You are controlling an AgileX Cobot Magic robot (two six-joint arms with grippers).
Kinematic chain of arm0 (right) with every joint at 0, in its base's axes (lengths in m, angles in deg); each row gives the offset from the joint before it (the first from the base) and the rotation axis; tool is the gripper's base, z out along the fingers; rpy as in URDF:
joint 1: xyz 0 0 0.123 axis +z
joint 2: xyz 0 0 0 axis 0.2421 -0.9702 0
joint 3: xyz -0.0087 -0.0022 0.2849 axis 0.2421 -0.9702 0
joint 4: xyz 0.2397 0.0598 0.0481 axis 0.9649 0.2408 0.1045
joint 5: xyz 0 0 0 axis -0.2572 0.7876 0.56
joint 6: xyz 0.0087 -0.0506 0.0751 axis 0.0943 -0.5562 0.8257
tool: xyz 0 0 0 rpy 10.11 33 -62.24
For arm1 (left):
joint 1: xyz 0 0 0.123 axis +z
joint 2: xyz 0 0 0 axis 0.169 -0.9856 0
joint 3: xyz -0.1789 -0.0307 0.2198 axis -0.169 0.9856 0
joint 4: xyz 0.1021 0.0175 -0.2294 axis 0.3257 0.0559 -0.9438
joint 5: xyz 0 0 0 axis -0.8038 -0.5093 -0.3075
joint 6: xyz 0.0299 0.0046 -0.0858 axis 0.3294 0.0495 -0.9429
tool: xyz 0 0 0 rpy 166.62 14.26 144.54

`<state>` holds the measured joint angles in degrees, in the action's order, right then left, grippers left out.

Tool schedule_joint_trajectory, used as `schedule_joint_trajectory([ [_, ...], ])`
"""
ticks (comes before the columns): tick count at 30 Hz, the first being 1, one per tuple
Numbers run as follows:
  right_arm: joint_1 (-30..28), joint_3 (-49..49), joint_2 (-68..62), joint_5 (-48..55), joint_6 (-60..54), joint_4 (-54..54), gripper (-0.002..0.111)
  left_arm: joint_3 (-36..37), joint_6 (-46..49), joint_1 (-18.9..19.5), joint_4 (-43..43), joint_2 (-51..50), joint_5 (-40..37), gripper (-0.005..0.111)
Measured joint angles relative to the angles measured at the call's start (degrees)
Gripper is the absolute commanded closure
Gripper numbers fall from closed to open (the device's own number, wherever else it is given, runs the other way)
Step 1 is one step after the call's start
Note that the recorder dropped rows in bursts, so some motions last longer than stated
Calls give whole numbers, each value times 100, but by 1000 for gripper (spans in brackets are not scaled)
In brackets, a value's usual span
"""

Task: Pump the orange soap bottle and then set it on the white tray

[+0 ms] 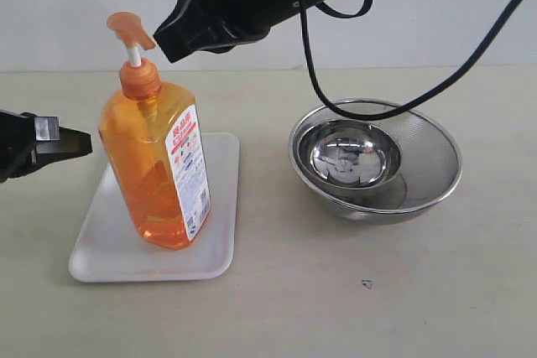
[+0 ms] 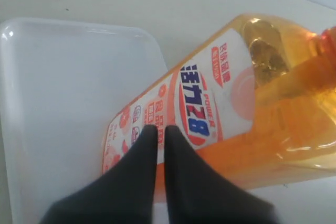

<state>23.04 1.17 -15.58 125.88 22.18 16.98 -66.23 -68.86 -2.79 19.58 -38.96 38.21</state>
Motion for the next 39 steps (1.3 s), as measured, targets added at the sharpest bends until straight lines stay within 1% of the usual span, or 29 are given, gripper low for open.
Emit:
schedule_joint_trajectory([
  [4,0,0,0,32,0,0,109,11,97,0,-68,-185,262,102],
  [15,0,0,0,146,60,42,109,11,279,-30,-232,-195,626,102],
  [21,0,0,0,231,64,121,109,11,322,-296,-268,-195,626,102],
  [39,0,0,0,265,51,382,109,11,322,-300,-268,-195,709,102],
])
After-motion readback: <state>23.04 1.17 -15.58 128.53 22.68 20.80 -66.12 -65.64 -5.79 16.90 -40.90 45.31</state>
